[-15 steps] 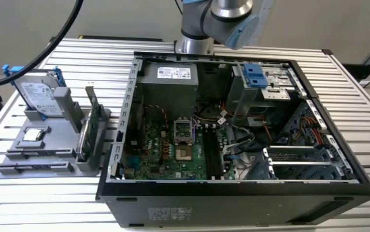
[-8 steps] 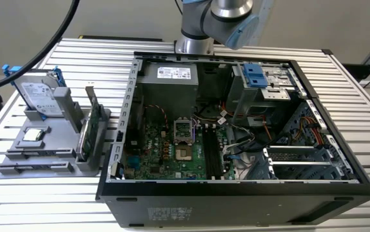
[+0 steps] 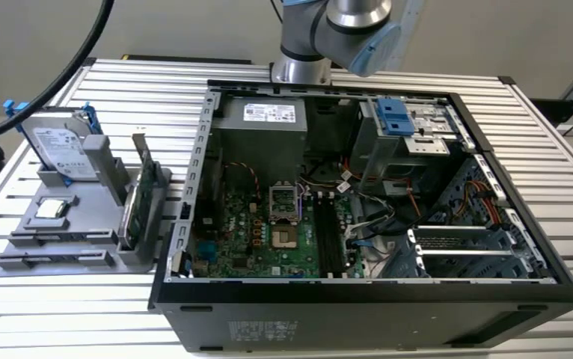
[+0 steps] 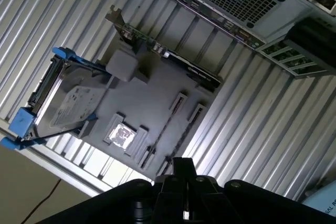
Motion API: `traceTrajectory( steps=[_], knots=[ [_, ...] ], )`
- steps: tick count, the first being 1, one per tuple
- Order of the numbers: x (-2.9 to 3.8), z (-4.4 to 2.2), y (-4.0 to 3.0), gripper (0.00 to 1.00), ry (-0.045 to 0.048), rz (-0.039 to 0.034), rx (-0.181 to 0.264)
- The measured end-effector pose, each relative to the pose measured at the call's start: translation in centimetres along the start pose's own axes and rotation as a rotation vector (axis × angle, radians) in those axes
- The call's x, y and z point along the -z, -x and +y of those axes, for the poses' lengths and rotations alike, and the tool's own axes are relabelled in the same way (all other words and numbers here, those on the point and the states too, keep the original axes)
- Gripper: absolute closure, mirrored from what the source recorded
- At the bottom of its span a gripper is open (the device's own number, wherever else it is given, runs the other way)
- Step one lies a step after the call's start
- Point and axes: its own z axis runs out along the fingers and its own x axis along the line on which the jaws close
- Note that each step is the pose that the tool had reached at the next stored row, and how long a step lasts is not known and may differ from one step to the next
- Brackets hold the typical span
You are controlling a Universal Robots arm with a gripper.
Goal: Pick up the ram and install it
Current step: 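Pick up the ram and move it above insertion slot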
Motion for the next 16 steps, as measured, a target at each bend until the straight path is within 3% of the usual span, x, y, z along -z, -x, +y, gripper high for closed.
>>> traceTrajectory(
  steps=[16],
  knots=[
    [-0.15,-0.01,-0.01,1.00,0.0000,-0.0071,-0.148]
  ],
)
